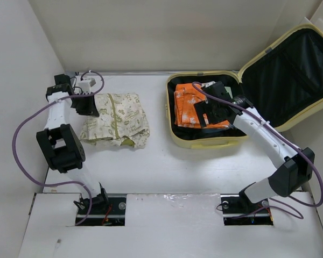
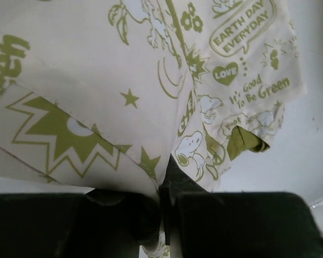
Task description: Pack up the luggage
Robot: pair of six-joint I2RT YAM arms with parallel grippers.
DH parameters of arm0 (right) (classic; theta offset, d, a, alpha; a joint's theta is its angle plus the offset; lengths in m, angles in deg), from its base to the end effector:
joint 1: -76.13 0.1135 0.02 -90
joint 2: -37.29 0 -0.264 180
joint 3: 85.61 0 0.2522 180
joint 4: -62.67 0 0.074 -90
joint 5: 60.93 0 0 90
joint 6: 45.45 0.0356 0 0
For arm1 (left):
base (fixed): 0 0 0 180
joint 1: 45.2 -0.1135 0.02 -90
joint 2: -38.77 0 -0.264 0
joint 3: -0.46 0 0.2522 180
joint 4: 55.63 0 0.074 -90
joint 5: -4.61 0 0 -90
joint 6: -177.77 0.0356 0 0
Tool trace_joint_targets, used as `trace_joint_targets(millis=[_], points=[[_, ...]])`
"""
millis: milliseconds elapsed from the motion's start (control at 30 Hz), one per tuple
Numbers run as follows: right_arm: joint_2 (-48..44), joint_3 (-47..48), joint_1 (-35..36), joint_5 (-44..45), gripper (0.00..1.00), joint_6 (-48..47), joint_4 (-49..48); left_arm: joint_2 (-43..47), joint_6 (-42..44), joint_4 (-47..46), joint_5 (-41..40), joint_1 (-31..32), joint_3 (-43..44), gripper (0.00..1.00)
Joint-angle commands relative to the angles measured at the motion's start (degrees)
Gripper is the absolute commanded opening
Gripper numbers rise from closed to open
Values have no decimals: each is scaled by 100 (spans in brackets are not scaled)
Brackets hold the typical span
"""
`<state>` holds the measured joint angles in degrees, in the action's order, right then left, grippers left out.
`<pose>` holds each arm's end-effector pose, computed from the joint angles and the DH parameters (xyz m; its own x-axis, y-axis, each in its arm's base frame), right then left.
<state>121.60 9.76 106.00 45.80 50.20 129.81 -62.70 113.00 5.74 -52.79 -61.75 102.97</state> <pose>0.2667 0.1414 0.3349 -0.7493 -0.3216 -0.5788 -0.2652 0.9467 -0.1828 0.3660 0.0888 0.2864 -0.7468 0.1527 -0.6473 0.3692 0.9047 -0.2125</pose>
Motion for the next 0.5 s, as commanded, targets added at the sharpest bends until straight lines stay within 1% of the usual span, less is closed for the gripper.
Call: trace_joint_targets(millis=[0,67,100,233,467], points=[[-81,251,98,269,95,121,111,75,166,766,519,30,562,0],[-134,199,98,322,95,173,163,75,166,968,694,30,783,0],[-204,198,98,322,95,173,163,75,166,1047,695,82,1045,0],[-310,128,98,322,95,226,163,215,18,1320,905,398,1582,0],[-468,75,98,269,95,340,277,268,-308,1611,854,1242,2549,0]])
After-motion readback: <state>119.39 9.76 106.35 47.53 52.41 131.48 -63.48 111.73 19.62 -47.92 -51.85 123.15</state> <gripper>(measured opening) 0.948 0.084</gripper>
